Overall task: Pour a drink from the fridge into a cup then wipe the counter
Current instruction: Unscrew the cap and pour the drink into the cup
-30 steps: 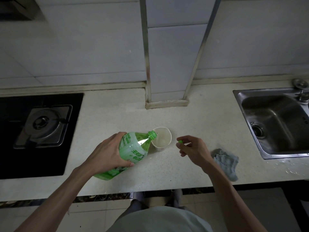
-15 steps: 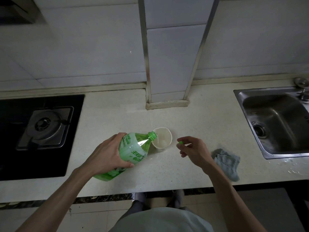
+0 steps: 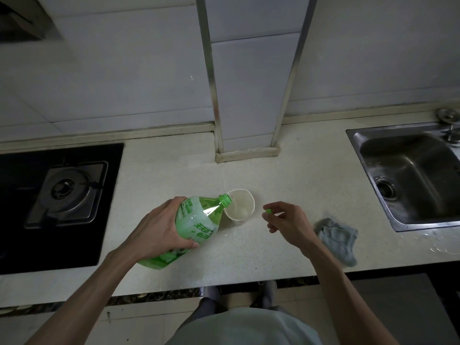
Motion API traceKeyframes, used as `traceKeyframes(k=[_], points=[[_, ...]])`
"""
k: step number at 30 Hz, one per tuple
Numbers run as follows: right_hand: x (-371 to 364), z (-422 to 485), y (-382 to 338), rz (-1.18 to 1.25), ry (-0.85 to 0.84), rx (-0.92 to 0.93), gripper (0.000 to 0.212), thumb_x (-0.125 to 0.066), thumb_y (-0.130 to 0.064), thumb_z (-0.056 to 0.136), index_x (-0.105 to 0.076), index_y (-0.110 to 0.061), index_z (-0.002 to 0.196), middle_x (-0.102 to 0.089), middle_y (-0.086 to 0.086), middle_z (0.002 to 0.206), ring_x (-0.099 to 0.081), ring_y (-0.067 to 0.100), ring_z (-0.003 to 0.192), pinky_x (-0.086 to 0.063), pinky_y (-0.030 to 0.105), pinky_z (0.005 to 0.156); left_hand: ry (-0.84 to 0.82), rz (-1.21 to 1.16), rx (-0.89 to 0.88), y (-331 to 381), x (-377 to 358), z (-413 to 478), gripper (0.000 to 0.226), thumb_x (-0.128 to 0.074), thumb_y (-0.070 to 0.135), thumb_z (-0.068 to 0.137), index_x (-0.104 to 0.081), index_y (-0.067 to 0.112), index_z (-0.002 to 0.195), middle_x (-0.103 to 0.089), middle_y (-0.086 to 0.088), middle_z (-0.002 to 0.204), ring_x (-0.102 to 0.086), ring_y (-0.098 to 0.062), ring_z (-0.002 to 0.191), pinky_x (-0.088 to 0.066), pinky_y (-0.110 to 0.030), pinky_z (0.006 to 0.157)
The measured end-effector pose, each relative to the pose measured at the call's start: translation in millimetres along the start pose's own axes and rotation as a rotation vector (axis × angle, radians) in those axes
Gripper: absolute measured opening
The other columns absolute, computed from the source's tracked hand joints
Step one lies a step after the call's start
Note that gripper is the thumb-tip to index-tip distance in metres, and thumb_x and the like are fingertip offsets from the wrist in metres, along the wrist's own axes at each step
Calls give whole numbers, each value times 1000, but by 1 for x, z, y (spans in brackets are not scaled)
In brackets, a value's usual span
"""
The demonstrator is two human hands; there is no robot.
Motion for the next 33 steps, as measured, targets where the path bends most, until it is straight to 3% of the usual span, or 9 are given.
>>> traceKeyframes(k=[33], points=[[1, 7, -3, -30, 7, 12, 23, -67, -24, 90, -67, -16, 112, -70, -2, 95, -70, 13, 69, -53, 16, 62, 1, 41, -17, -3, 16, 12, 90, -83, 58, 54, -38, 33, 128, -53, 13, 115, -56, -9, 95, -49, -29, 76]])
Point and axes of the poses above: each hand's wrist, its own z-axis towards the middle knuckle, its own x-axis out of the back of the hand, y = z × x, the point moved 9 cm from there along z, towards the middle knuckle
